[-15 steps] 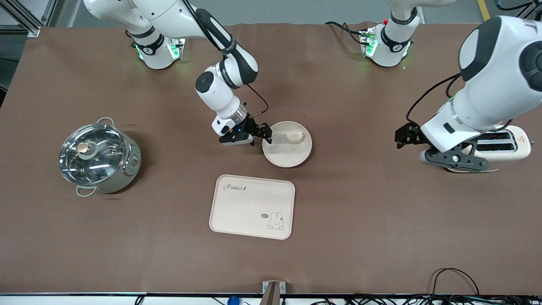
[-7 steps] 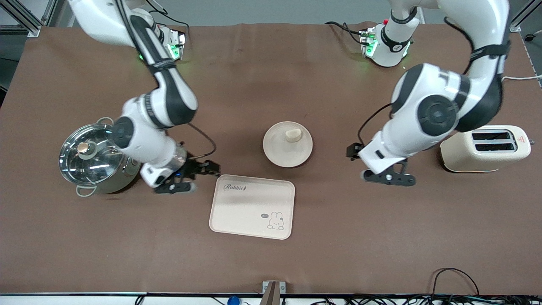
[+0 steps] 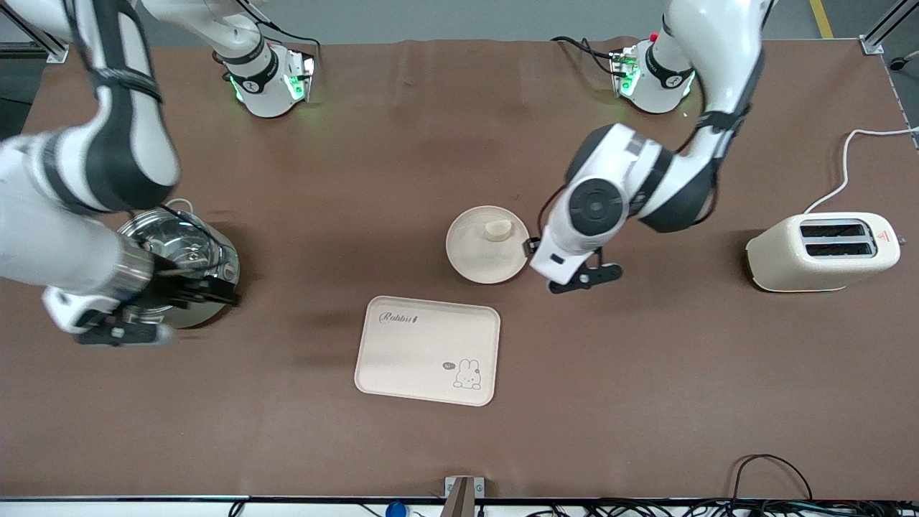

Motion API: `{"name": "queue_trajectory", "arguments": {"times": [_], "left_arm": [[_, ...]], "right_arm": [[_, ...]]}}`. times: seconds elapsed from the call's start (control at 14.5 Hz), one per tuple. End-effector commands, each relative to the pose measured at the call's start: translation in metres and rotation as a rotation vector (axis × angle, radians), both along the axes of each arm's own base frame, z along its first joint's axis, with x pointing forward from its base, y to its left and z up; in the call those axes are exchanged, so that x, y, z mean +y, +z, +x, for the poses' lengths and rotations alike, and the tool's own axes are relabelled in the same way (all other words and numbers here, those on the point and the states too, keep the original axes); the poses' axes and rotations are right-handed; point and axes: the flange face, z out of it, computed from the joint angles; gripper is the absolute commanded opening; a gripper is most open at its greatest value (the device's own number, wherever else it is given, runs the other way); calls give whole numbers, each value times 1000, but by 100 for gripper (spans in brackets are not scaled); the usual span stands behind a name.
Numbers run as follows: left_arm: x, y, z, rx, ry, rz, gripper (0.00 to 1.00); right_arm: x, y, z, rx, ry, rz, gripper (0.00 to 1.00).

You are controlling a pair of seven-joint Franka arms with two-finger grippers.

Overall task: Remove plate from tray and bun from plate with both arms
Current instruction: 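Lower the left gripper onto the bun while the right gripper withdraws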

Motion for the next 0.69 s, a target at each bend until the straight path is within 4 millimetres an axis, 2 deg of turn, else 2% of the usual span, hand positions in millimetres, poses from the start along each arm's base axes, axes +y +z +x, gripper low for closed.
{"name": "queue_trajectory", "arguments": {"times": [0.0,0.14,0.28,0.41,0.55,0.62], "left_arm": [[-36,-46,-15,3,149,30,100],[-61,-72,-33,-10,195,31,100],[-73,-98,-55,-36,298,44,100],[-77,-107,-62,-42,377,65,100],[-75,-120,-71,-26,369,87,100],[-81,-125,-78,-23,351,93,100]], "right_arm": [[-46,58,-26,3,44,-62,100],[-73,96,-52,-5,10,-62,100],[-81,121,-75,15,-4,-78,100],[-80,128,-96,60,-64,-80,100],[-71,116,-112,20,-75,-117,100],[-68,116,-122,-25,-65,-110,100]]}}
